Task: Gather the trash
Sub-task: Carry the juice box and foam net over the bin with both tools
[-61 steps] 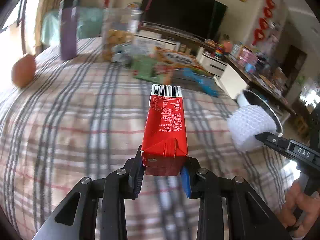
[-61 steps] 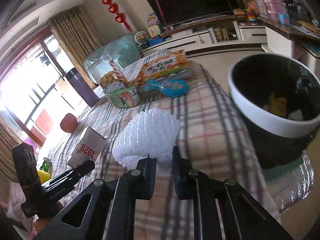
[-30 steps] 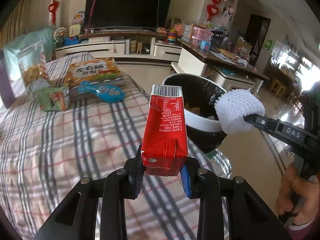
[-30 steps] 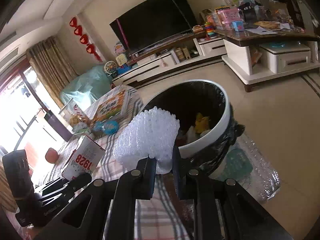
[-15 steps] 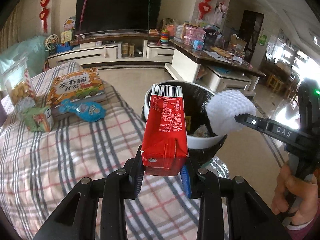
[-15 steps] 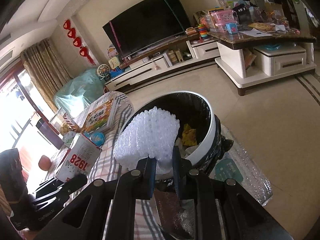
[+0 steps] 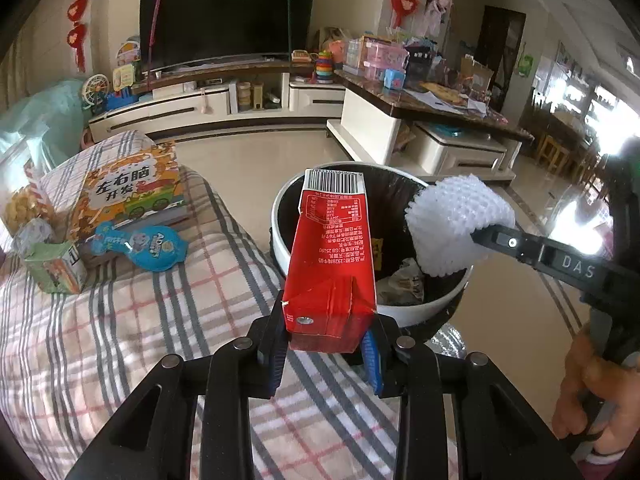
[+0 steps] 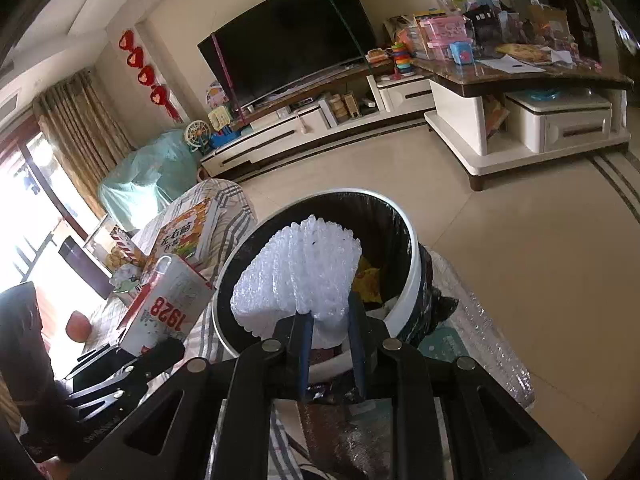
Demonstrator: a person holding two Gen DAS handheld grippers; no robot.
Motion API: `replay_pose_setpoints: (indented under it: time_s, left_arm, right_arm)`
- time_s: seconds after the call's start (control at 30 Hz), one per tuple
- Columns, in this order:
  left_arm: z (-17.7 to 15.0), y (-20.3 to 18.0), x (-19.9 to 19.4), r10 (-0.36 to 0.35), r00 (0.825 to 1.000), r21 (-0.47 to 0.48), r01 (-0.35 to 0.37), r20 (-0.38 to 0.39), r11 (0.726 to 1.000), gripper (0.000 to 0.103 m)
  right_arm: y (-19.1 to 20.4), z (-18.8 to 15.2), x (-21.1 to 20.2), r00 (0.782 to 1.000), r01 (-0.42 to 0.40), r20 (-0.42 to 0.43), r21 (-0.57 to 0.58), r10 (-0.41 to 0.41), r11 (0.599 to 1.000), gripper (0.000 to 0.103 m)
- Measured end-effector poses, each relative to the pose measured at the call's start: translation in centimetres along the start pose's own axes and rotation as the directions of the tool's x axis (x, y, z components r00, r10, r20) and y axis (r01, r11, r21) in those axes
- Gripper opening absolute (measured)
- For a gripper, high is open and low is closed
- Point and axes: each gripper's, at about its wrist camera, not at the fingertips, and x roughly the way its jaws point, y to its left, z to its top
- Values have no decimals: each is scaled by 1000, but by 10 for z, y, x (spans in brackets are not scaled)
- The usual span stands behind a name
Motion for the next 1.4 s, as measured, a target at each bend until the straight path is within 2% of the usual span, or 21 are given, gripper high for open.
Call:
replay_pose_setpoints:
  time_s: [0.57, 0.93, 1.4]
  left_arm:
    - [24, -12, 24, 22, 1000, 33, -21, -20, 999, 30]
    - [36, -19, 42, 15, 998, 32, -14, -59, 999, 31]
    - [41, -21, 50, 13, 998, 36, -11, -66, 999, 31]
  right_arm:
    - [-1, 22, 18, 999, 28, -29, -33, -29, 999, 19]
    - [-6, 32, 46, 990, 74, -112, -80, -83, 994, 19]
    - [-9, 35, 48, 989, 84, -113, -81, -93, 993, 19]
